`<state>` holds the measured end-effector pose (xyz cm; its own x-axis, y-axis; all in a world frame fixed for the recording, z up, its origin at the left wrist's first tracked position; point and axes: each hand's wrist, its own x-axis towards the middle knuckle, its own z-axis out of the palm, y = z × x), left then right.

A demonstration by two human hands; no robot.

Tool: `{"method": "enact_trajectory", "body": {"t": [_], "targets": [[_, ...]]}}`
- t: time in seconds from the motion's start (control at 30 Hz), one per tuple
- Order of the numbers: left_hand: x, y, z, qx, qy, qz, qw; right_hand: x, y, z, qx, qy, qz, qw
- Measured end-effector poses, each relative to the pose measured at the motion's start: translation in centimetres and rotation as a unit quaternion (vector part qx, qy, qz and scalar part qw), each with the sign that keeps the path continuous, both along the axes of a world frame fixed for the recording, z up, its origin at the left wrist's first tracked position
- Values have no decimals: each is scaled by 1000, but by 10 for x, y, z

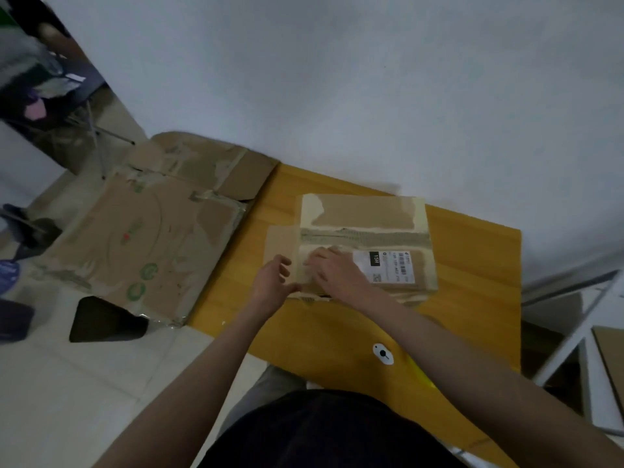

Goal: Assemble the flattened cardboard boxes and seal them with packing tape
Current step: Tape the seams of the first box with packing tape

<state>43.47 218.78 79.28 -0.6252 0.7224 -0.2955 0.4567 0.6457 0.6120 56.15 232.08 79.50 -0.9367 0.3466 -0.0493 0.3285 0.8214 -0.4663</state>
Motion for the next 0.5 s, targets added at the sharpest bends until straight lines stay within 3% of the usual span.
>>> {"method": "enact_trajectory", "body": {"t": [0.13, 0.27, 0.5], "targets": [[-3, 2, -6, -19, 53, -23, 998, -13, 5, 1, 24, -60, 32, 997], [14, -2, -11, -17, 149, -107, 983, -15, 14, -3, -6, -50, 29, 998], [49, 1, -31, -55, 23, -104, 993, -16, 26, -9, -76, -9, 21, 997]]}}
